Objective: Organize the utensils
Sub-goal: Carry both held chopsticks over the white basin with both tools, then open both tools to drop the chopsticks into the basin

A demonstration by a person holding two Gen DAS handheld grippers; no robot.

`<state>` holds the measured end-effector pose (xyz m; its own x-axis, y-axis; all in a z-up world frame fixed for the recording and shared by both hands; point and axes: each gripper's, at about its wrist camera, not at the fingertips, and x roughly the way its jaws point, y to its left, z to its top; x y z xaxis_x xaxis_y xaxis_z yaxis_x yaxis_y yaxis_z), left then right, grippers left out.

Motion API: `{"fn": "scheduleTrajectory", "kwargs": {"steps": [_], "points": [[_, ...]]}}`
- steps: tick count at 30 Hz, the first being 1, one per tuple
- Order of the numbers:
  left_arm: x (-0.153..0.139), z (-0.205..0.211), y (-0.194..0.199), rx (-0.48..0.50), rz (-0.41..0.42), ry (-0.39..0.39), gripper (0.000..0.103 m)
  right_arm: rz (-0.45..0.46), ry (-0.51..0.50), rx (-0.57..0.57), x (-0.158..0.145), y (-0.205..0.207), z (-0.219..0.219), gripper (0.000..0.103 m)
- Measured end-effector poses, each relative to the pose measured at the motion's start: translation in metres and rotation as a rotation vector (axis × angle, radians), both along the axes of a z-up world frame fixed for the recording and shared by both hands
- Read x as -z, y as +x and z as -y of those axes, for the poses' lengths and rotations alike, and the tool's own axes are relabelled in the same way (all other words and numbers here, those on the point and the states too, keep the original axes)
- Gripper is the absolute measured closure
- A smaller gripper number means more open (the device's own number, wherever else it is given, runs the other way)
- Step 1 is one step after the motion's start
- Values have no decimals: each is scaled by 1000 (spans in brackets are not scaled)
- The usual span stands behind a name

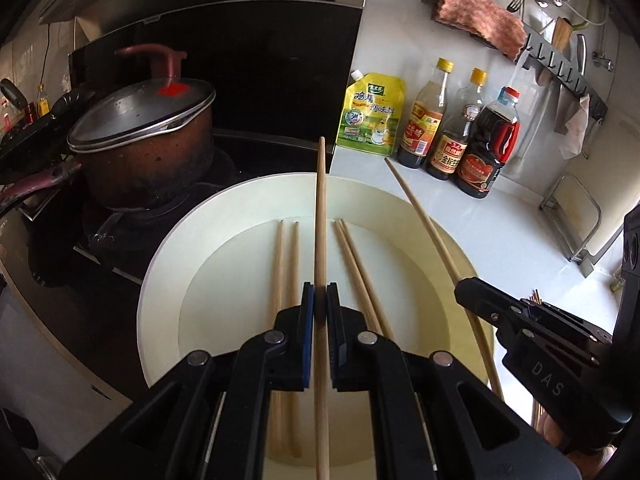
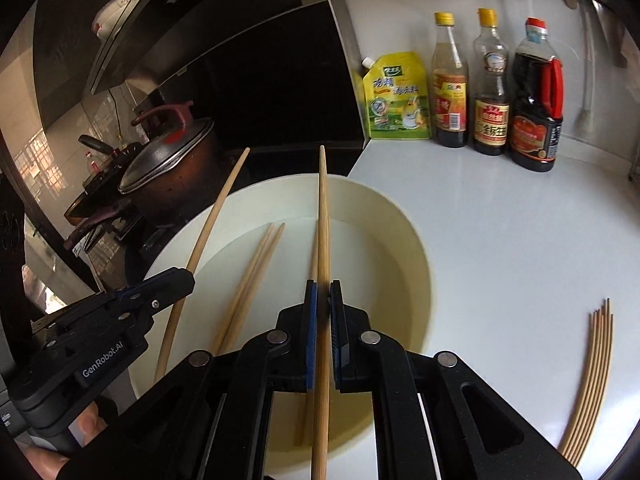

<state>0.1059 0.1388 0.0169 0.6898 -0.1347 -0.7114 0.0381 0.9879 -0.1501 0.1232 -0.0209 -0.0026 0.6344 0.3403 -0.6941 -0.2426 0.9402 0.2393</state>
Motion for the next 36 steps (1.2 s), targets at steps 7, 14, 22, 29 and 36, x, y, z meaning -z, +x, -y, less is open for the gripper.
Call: {"fn": "scheduleTrajectory", "kwargs": {"steps": [7, 14, 22, 29, 36], "points": [[31, -13, 18, -4, -81, -35, 96, -95, -42, -19, 29, 22, -31, 97], [39, -22, 18, -29, -108, -68, 88, -107, -70, -15, 33, 20, -35, 88], [30, -25, 1, -58, -72, -68, 59, -79, -44, 11, 26, 4, -20, 85], [26, -15, -17, -46, -76, -66, 56, -62, -20, 21, 20, -16, -7, 85], [20, -4, -34, -31, -70, -50, 53, -23, -3, 55, 12, -40, 16, 83]]}}
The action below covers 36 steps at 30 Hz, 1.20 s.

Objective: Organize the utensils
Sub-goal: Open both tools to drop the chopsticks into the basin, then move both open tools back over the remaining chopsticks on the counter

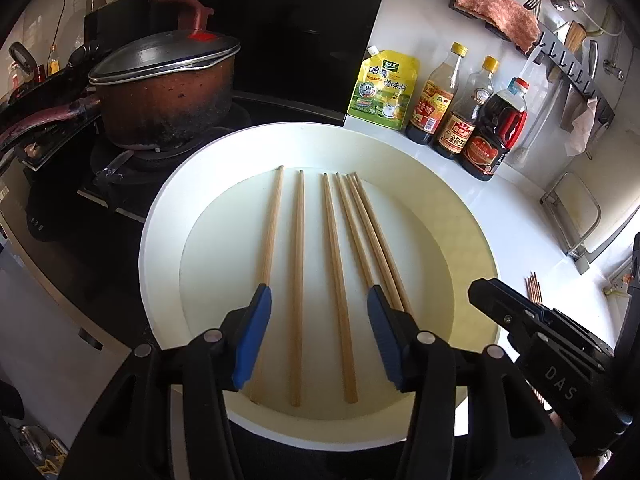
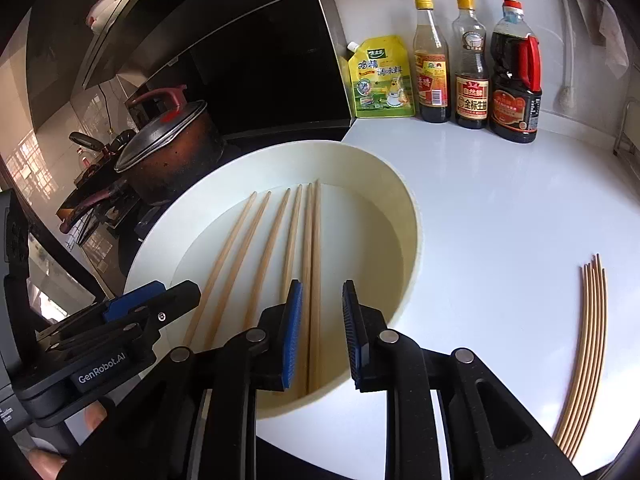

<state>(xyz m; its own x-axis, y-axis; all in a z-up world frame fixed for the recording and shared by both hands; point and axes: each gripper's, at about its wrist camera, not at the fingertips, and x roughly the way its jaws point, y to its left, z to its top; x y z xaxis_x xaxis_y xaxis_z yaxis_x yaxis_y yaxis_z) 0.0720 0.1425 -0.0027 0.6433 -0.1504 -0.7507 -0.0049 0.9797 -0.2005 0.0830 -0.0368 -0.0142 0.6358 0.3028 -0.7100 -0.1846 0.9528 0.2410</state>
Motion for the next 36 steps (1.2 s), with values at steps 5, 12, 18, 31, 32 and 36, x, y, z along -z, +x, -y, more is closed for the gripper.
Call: {"fn": "scheduleTrajectory", "kwargs": {"steps": [5, 12, 18, 31, 32, 36], "points": [[-5, 16, -10, 24, 7, 9, 52, 22, 13, 47, -6, -18, 26, 79], [-12, 47, -25, 83, 23, 22, 50, 48, 13, 137, -10, -47, 72, 78], [-17, 81, -34, 147, 34, 22, 47, 61, -1, 220, -10, -70, 114, 76], [-26, 155, -34, 290, 59, 15, 47, 30, -24, 363, -3, -87, 196, 74], [-28, 158, -34, 296, 68, 18, 46, 31, -23, 369, -3, -88, 198, 74], [-32, 166, -31, 303, 85, 34, 45, 65, -1, 403, -7, -97, 208, 73]]}}
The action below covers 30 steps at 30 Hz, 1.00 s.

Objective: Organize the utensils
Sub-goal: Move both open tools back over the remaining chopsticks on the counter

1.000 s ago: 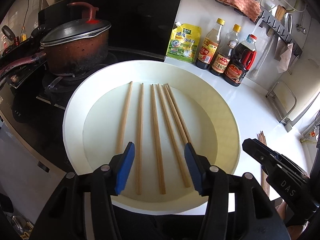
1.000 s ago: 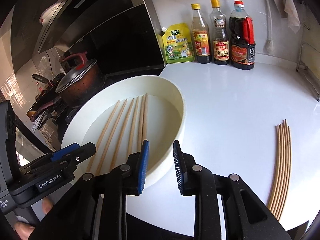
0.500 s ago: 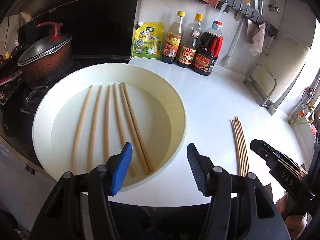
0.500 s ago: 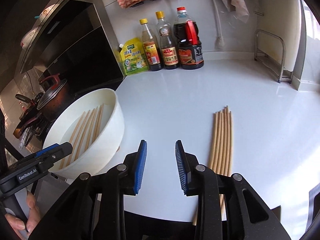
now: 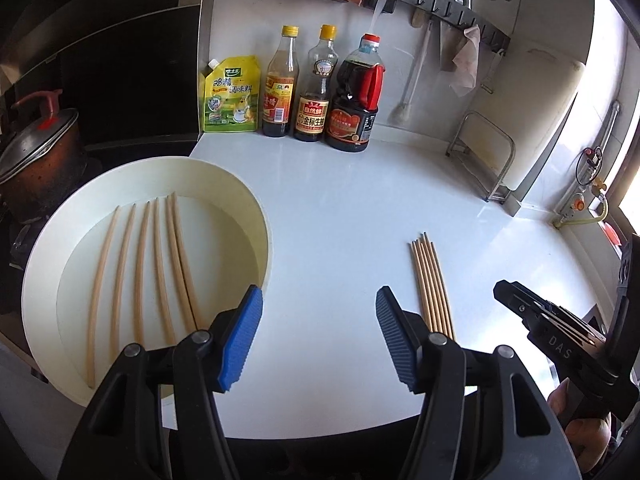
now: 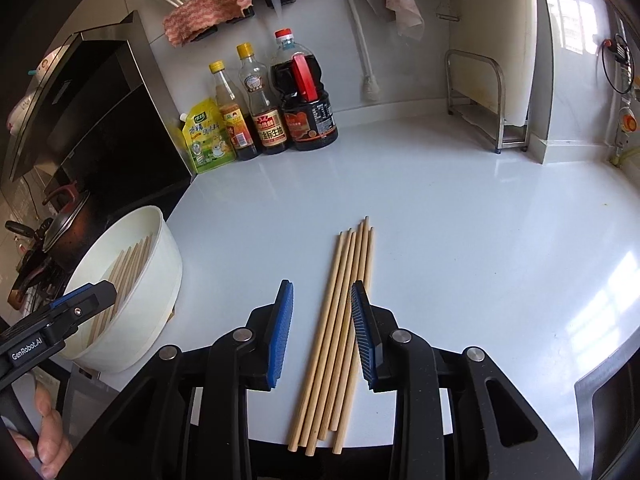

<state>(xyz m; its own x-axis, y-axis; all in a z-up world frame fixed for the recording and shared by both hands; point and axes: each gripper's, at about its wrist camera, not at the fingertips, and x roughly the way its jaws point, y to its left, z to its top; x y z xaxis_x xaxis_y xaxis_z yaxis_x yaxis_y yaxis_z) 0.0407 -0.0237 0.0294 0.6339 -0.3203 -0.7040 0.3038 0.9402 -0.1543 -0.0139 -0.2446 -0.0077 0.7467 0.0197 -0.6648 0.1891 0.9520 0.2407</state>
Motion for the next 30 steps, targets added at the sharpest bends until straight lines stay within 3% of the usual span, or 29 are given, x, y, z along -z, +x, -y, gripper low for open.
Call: {"fn": "scheduleTrajectory", "kwargs": {"steps": [11, 21, 30], "points": [[8, 35, 4, 25, 4, 25, 43, -40, 34, 23, 27, -2, 25, 73], [31, 65, 8, 62, -41, 25, 43, -110, 15, 23, 60, 4, 31, 73], [49, 84, 5, 92, -58, 81, 42, -142, -7, 7, 76, 9, 24, 73]]}}
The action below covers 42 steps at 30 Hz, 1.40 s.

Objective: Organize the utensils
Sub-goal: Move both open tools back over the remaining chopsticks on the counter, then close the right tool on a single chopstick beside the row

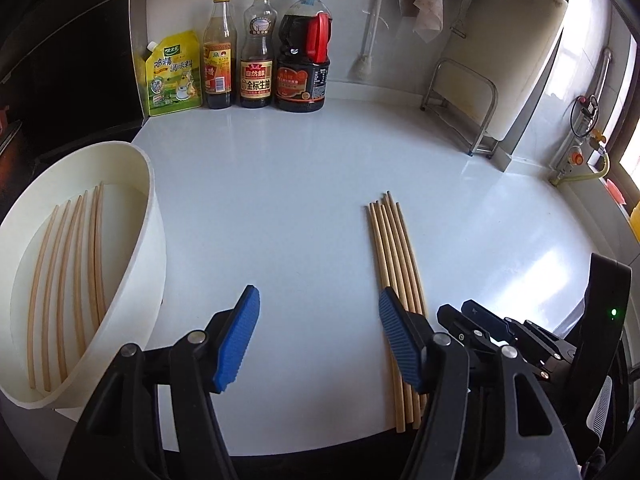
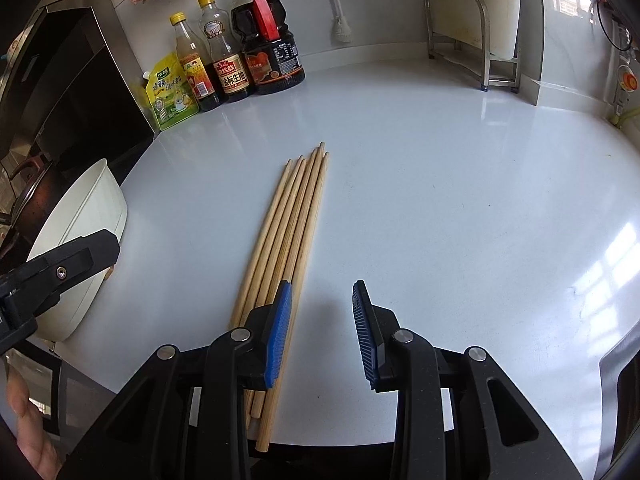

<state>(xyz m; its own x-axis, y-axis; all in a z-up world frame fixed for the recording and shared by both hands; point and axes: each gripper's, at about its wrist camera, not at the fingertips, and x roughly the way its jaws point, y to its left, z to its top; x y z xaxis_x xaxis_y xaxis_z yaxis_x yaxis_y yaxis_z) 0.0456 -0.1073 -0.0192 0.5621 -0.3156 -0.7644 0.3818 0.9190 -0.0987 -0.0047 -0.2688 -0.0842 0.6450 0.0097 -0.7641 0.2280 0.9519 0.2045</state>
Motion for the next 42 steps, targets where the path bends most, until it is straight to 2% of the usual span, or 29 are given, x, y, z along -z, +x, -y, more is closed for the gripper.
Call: {"fn": "scheduleTrajectory", "kwargs": {"steps": [15, 24, 27, 30, 42], "points": [[16, -1, -1, -6, -35, 30, 42, -22, -36, -7, 8, 5, -9, 73], [28, -4, -1, -17, -63, 50, 39, -21, -122, -19, 9, 3, -18, 73], [32, -2, 0, -10, -76, 53, 39, -26, -153, -22, 10, 3, -19, 79], [38, 2, 0, -2, -87, 59, 38, -28, -150, -21, 11, 1, -16, 96], [55, 33, 0, 44, -98, 96, 37, -29, -132, 51, 10, -12, 16, 97]]}}
